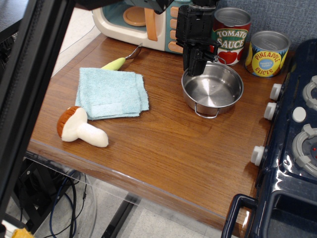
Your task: Put the pot near the cans
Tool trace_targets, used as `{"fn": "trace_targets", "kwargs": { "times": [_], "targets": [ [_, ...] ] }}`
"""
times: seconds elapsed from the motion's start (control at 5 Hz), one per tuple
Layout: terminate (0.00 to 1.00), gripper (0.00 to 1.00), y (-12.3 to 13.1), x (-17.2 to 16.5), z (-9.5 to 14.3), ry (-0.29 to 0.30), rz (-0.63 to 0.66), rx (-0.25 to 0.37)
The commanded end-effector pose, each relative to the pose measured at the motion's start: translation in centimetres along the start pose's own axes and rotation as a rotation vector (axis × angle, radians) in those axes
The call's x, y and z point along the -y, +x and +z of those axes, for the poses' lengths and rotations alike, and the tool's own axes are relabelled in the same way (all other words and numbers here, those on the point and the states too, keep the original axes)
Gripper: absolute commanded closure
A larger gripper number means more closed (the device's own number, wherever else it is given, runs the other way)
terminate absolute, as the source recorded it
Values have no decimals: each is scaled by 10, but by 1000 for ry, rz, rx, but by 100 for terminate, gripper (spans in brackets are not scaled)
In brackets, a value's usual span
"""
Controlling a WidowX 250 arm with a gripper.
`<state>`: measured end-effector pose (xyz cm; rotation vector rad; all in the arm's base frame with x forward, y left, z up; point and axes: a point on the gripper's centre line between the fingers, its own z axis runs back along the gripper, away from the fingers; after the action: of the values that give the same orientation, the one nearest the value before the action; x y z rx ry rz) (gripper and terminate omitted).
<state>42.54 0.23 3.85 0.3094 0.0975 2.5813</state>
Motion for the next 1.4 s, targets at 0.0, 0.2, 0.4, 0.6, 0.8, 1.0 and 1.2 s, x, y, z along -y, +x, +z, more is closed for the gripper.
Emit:
{"fn": "trace_targets", "kwargs": {
  "times": [0.0, 0.2, 0.4, 0.6, 0.8, 1.0, 1.2],
  "targets": [
    [0, 0, 8, -8, 29, -55, -31, -46],
    [0, 0, 11, -7, 35, -88, -41, -42],
    [0, 0, 16, -7, 51, -145, -41, -54],
    [0, 0, 25, -10, 79, -238, -58, -66],
    [0, 0, 33, -17, 99, -373, -123, -119],
    [0, 0, 33, -17, 99, -373, -123, -119],
    [0, 0, 33, -17, 99, -373, -123, -119]
  ]
}}
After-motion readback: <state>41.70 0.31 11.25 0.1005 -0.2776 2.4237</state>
